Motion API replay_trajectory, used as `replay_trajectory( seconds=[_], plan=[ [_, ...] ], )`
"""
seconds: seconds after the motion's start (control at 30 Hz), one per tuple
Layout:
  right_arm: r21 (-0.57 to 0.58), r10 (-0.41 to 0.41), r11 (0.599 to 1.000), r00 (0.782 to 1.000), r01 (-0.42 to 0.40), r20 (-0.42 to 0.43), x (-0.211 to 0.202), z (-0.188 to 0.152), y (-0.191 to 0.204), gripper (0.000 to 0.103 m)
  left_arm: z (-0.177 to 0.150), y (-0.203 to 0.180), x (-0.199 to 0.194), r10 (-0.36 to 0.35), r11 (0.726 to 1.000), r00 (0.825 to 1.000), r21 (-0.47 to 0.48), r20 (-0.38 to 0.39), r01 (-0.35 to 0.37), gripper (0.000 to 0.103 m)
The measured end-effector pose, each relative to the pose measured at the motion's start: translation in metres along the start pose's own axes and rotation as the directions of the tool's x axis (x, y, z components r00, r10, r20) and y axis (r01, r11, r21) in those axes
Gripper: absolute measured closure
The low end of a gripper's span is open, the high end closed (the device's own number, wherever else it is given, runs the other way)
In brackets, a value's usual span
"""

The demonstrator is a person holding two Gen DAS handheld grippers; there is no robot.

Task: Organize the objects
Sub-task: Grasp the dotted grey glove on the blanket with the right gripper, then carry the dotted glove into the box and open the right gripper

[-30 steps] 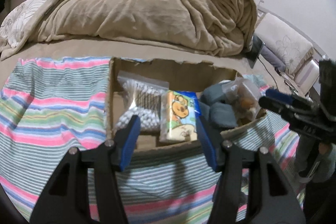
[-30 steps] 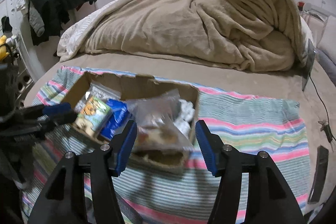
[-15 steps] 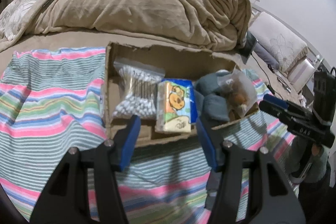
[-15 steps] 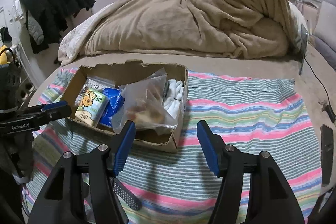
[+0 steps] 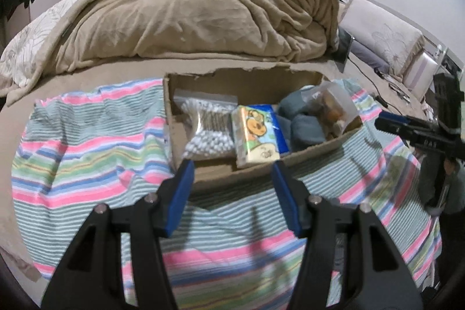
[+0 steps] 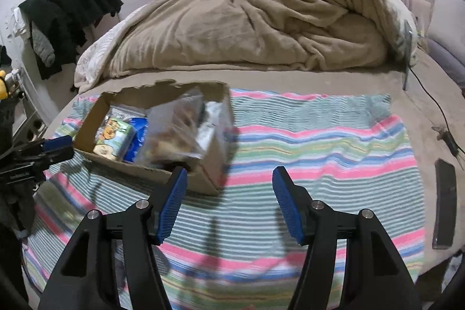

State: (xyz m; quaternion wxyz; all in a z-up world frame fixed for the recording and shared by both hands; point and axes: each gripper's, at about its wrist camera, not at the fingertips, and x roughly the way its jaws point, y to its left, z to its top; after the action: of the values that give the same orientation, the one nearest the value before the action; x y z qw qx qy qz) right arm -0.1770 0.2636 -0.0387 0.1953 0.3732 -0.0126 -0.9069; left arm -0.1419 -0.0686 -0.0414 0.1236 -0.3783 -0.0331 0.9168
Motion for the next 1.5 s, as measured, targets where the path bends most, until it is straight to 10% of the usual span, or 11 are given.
replay_trajectory(
  seconds=[0.3,0.7,1.13,1.3,1.5],
  plan=[
    [-0.08,-0.068,0.995,0.998,0.067,-0.014,-0.012,-0.009,0.02,0.039,-0.011,0.012,-0.018,0.062,0.995,0.998,-0.076,0.006,-0.062,0.046],
    [-0.149,0.084,0.982,0.973,-0.118,-0.216,0.0,-0.043,0.1,0.039,-0.055,0.004,-0.061,0.07,0.984,0.998,-0.165,-0.009,-0.071,0.046],
    [-0.186,0.069,0.972,0.933,-0.142,-0.354,0.044,-0.069,0.144,0.039,-0.076,-0.006,-0.076,0.03,0.981,0.999,-0.192,-0.012,-0.032,0.046],
    [-0.244,0.053,0.958,0.927,-0.152,-0.372,0.053,-0.079,0.155,0.069,-0.08,-0.01,-0.07,0.016,0.981,0.999,-0.192,-0.03,-0.021,0.046],
    [-0.24,0.097,0.954,0.941,-0.181,-0.325,0.039,-0.07,0.155,0.071,-0.076,-0.01,-0.069,0.016,0.982,0.999,-0.185,-0.027,-0.021,0.046]
  ],
)
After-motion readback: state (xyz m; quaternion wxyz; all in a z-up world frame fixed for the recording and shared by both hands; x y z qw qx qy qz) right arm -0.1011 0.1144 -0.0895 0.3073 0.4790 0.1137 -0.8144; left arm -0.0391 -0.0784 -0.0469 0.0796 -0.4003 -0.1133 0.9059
